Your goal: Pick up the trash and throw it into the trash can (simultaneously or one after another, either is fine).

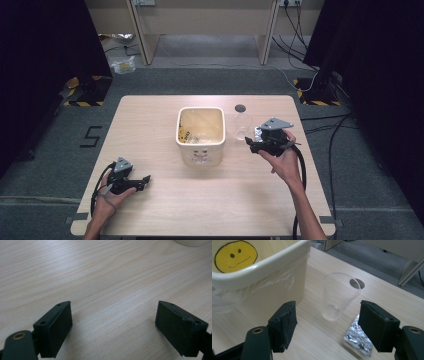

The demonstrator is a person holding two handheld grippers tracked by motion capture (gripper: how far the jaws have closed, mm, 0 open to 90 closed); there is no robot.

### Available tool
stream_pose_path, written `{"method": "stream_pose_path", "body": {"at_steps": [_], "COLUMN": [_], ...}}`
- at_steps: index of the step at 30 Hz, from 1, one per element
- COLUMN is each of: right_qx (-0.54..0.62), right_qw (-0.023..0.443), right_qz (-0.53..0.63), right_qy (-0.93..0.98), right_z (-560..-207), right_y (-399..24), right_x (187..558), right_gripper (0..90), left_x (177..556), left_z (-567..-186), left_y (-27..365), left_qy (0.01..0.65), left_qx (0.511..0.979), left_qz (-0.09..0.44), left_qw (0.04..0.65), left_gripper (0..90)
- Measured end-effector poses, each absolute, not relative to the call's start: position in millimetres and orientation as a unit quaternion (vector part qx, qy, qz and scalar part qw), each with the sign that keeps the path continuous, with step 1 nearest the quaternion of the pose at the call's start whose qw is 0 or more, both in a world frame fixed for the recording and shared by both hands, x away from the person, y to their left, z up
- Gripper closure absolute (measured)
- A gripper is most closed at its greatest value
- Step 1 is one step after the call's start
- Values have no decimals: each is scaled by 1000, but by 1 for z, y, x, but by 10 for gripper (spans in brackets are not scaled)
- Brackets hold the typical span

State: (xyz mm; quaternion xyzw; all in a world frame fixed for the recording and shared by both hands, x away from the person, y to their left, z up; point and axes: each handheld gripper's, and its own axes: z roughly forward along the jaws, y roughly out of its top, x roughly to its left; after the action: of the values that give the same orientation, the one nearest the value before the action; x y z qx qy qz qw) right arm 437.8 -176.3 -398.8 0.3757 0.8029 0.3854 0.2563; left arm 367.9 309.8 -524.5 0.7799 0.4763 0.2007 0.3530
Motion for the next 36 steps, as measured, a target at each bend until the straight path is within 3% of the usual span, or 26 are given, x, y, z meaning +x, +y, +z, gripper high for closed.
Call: {"method": "stream_pose_path", "body": {"at_steps": [19, 36], "right_qx": [344, 329], "right_qw": [250, 248], "right_qz": [356, 308], "right_qy": [832, 857], "right_z": [-414, -437], "right_y": [-141, -123], "right_x": [501, 527], "right_gripper": [469, 606], "left_x": [368, 368], "left_z": [-524, -524], "left_y": [310, 310], "left_qy": [476, 476], "left_qx": [780, 780], "left_qz": [201, 201], "left_qw": [353, 353], "left_gripper": [133, 134]}}
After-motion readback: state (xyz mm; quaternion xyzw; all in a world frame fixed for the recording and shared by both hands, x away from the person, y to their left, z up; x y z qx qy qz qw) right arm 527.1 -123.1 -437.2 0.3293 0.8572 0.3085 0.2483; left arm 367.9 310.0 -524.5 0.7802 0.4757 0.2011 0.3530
